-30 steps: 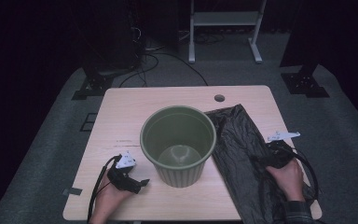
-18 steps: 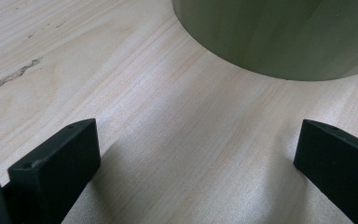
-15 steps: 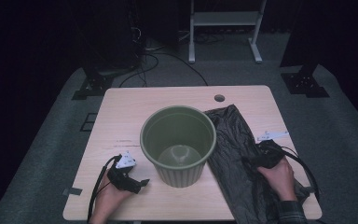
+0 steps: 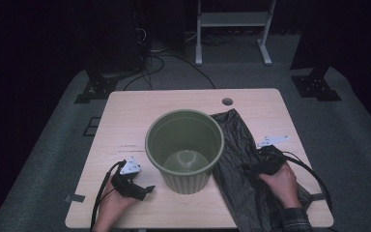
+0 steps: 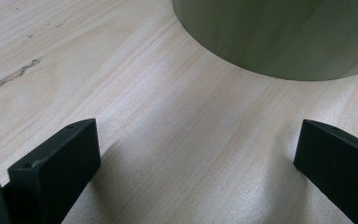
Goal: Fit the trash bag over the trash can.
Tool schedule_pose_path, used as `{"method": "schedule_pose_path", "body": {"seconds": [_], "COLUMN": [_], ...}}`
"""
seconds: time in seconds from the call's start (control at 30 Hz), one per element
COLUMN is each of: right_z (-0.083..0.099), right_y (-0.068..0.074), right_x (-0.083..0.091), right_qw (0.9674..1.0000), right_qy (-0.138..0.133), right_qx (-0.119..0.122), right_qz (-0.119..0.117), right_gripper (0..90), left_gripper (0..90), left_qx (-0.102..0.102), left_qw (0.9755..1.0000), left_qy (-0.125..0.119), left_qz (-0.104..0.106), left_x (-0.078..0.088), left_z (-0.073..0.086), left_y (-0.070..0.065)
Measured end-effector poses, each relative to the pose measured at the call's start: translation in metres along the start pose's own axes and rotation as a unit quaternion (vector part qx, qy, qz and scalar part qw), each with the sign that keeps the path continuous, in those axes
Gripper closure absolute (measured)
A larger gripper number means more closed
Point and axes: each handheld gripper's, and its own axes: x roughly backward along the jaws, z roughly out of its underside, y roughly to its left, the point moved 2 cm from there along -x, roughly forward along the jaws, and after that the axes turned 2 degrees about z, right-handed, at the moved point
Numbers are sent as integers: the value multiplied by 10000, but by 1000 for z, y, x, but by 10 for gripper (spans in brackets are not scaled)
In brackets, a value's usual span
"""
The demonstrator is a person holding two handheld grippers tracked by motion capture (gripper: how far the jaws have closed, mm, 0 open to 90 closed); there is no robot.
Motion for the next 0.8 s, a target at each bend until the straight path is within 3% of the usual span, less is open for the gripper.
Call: {"method": "schedule_pose_path", "body": {"seconds": [0.47, 0.8], "right_z": [-19, -33], "right_y": [30, 44], "right_x": [-21, -30], "right_qw": [9992, 9981], "right_qy": [-43, -16], "right_qx": [214, 392], "right_qz": [-337, -475], "right_gripper": [101, 101], "left_gripper": [0, 0], "left_qx": [-3, 0], "left_qw": [10000, 10000], "left_qy": [0, 0], "left_qz": [-1, 0], "left_x": [0, 0], "left_z": [0, 0], "left_y": [0, 0]}}
